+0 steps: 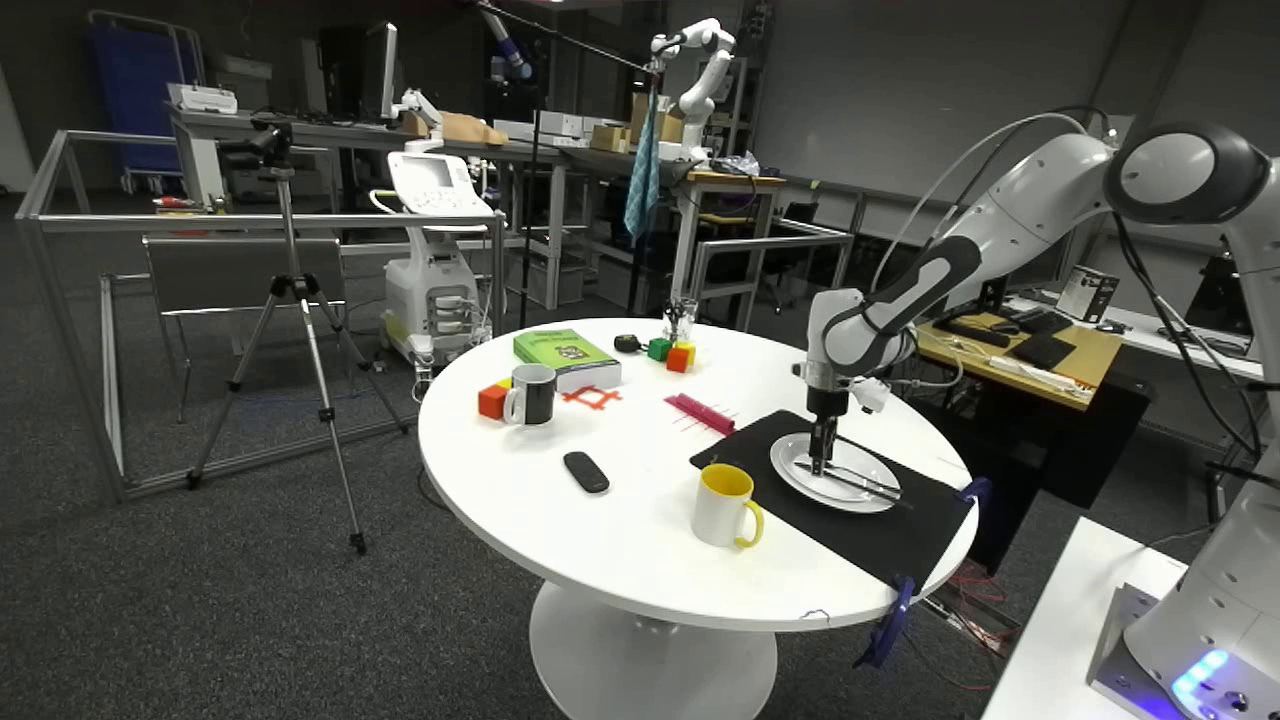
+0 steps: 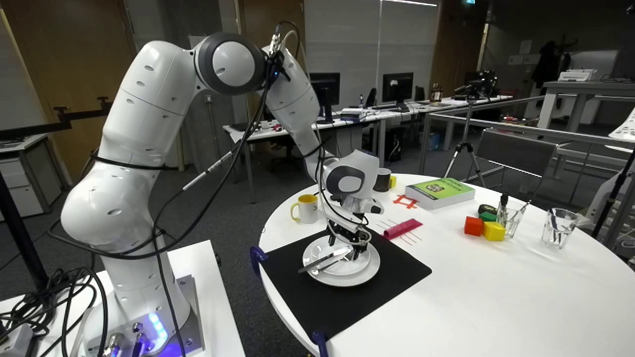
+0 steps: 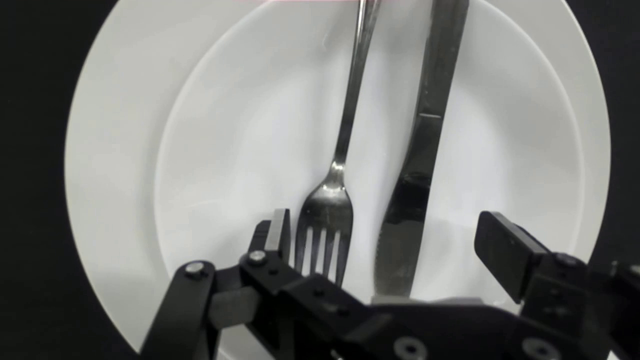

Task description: Move the knife to the left of the fork

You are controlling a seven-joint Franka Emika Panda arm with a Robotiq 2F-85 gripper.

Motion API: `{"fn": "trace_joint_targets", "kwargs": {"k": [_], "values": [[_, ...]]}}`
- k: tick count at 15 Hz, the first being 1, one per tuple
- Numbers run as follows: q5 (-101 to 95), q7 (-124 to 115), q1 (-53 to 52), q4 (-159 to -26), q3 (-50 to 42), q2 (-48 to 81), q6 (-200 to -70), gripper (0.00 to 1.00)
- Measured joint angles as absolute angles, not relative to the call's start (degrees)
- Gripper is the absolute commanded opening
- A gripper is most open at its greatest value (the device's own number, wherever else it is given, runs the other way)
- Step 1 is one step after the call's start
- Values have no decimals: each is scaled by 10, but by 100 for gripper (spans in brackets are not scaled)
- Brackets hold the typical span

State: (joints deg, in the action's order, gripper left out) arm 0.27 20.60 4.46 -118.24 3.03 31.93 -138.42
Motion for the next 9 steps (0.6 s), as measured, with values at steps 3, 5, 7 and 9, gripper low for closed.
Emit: {"fn": "trace_joint_targets", "kwargs": {"k": [3, 5, 7, 9], "values": [[-5, 197, 43, -1192, 30, 301, -1384, 100], [-15, 186, 39, -1209, 29, 275, -1384, 100], [-28, 169, 33, -1232, 27, 242, -1382, 100], [-50, 140, 23, -1254, 21, 208, -1362, 100]]}}
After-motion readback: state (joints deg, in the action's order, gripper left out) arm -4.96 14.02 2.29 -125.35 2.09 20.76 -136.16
